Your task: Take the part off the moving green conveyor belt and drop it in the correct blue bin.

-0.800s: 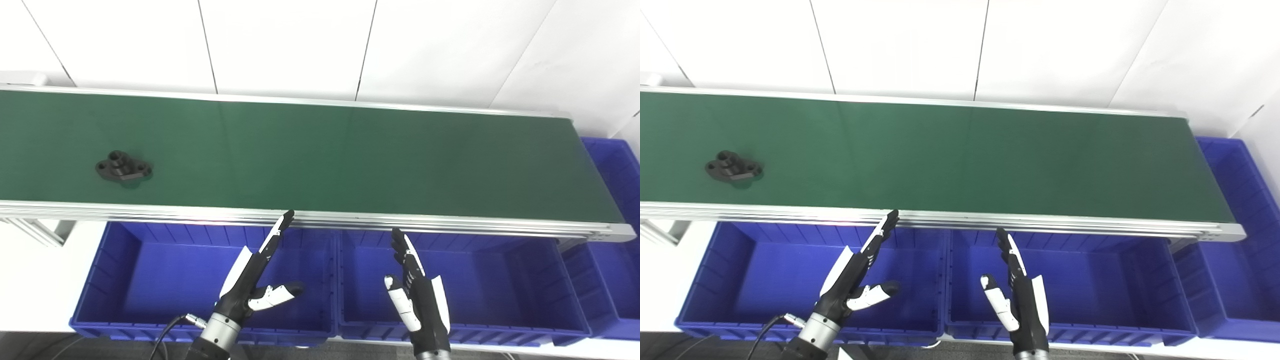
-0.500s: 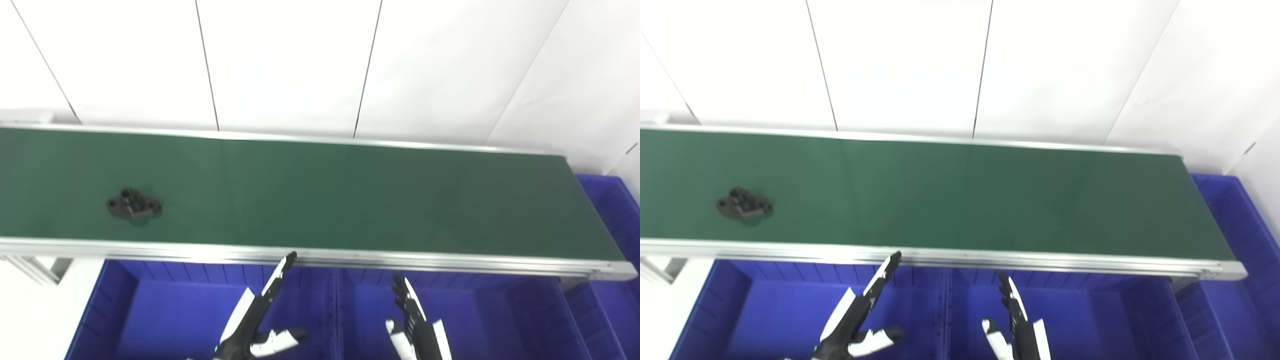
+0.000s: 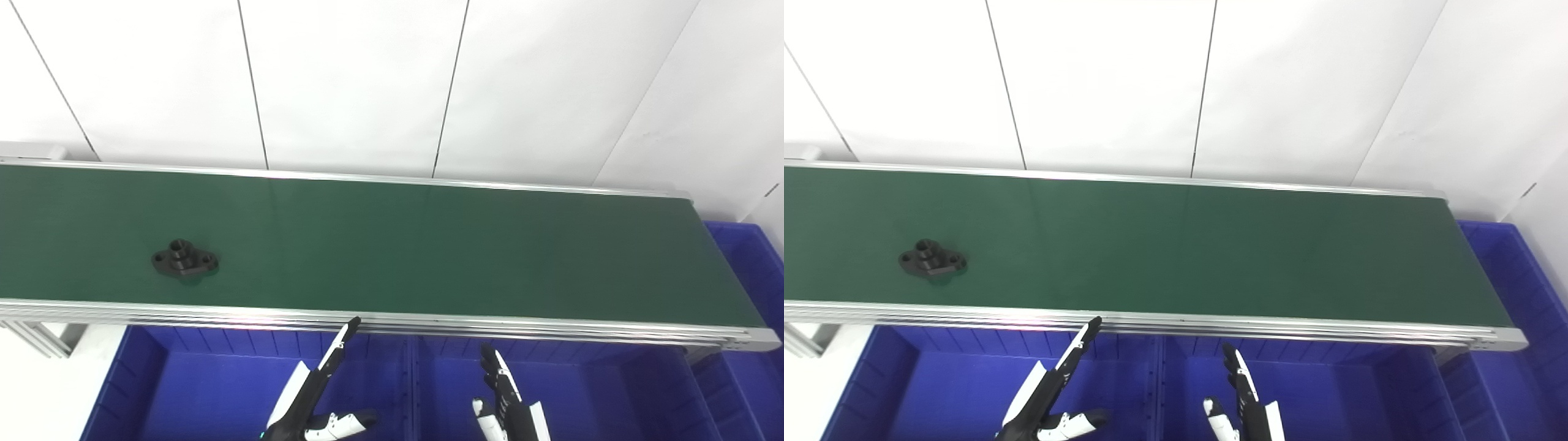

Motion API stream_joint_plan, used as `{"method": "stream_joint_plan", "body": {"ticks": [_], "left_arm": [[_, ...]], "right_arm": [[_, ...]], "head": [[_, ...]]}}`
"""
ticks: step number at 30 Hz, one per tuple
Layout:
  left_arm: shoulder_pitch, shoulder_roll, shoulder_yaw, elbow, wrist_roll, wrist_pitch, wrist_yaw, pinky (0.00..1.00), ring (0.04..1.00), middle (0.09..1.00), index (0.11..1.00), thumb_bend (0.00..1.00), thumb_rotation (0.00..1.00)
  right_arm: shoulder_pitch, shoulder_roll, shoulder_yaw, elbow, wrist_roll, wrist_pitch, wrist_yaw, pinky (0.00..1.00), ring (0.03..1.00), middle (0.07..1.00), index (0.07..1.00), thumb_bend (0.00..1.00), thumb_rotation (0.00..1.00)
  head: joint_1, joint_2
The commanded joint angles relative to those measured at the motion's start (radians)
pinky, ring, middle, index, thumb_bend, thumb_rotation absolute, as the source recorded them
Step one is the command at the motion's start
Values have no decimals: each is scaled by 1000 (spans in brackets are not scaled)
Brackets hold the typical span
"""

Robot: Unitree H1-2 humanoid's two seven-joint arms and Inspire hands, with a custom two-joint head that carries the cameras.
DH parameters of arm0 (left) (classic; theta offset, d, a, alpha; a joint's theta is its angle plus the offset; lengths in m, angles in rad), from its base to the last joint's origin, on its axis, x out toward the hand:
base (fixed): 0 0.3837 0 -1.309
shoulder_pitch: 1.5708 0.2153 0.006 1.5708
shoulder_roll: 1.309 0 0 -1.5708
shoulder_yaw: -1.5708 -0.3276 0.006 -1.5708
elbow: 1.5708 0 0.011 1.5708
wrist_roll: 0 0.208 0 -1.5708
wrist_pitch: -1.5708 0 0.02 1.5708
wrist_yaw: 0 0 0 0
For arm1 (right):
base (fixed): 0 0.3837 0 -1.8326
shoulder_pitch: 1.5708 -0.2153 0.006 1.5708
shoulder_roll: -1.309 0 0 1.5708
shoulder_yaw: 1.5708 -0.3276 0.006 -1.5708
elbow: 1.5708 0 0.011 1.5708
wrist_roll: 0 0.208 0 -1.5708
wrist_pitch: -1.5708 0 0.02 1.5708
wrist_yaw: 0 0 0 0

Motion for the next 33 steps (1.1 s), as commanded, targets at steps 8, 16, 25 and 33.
{"method": "stream_joint_plan", "body": {"ticks": [8,16,25,33], "left_arm": [[-24,-9,-19,-12,-3,-42,29,981,1000,1000,1000,788,731],[-30,-19,-42,11,8,-42,60,902,976,1000,1000,821,684],[-40,-19,-55,17,-5,-42,66,885,966,998,995,830,608],[-46,-25,-65,25,2,-42,78,880,964,998,993,839,593]], "right_arm": [[2,-12,-4,-22,9,-56,-7,972,970,973,966,724,923],[7,-24,-6,-21,43,-56,4,1000,1000,1000,1000,661,996],[4,-24,-11,-14,24,-56,-13,1000,1000,1000,1000,635,1000],[10,-22,-20,-32,62,-56,12,1000,1000,1000,1000,569,1000]], "head": [[127,-24],[236,-61],[241,-63],[254,-54]]}}
